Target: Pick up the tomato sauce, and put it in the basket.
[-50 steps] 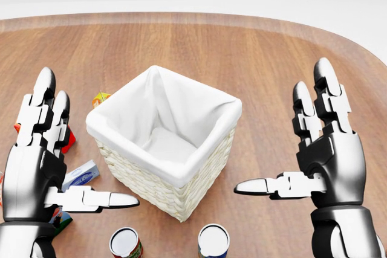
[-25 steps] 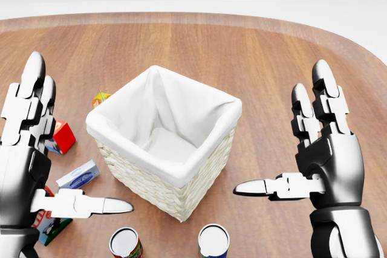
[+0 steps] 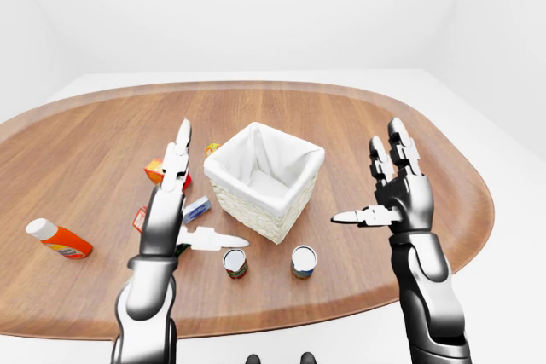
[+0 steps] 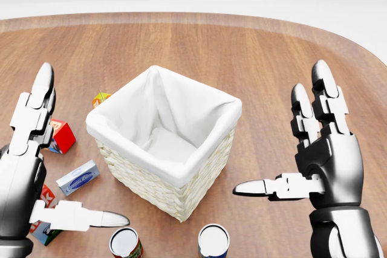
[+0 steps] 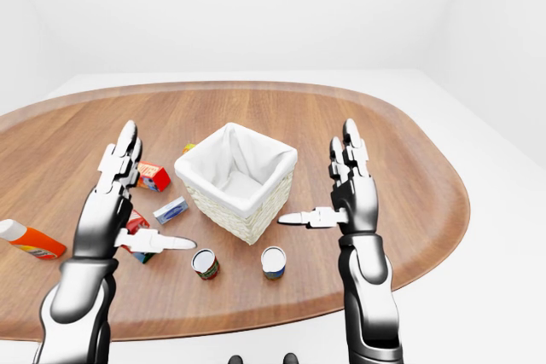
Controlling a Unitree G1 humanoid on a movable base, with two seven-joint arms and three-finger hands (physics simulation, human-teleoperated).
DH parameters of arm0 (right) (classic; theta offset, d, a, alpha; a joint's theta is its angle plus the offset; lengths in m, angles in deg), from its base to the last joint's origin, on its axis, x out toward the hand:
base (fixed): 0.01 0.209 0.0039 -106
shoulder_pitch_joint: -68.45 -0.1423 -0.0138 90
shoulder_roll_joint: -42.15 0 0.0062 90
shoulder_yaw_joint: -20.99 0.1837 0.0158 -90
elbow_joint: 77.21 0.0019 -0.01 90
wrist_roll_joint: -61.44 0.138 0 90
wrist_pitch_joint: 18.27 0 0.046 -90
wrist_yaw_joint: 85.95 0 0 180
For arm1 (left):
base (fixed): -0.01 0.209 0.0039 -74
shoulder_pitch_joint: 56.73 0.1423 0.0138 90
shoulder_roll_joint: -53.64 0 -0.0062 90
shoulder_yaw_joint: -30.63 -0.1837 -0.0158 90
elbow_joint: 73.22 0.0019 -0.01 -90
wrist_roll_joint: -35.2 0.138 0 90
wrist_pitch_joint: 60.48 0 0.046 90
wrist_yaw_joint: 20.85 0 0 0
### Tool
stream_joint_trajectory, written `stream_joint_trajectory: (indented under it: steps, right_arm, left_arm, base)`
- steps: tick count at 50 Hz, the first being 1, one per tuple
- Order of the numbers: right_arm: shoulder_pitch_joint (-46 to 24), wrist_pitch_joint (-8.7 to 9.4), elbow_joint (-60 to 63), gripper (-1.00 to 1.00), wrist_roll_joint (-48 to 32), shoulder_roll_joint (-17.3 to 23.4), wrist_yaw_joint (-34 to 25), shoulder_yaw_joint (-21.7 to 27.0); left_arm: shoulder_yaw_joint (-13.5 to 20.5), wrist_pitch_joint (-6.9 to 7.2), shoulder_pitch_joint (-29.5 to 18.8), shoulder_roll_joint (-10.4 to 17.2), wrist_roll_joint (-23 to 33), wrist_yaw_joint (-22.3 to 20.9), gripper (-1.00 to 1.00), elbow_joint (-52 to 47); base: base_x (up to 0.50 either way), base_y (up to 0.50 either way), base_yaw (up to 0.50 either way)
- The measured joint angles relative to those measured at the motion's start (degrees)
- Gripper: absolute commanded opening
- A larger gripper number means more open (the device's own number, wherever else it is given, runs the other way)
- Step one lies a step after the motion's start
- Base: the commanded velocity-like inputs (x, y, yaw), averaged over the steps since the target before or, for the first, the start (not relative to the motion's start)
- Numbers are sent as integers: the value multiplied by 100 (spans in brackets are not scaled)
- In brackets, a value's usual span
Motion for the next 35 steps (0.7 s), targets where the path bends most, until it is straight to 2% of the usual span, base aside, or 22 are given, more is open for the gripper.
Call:
stream_joint_trajectory:
  steps: [19,35]
  right_arm:
    - [-62,0,13,100,34,28,23,60]
    - [-97,0,-21,100,41,42,33,85]
  left_arm:
    - [-86,0,339,-52,481,-111,100,146]
    - [-109,0,542,-89,673,-151,100,139]
  base:
    - [0,0,0]
    - [0,0,0]
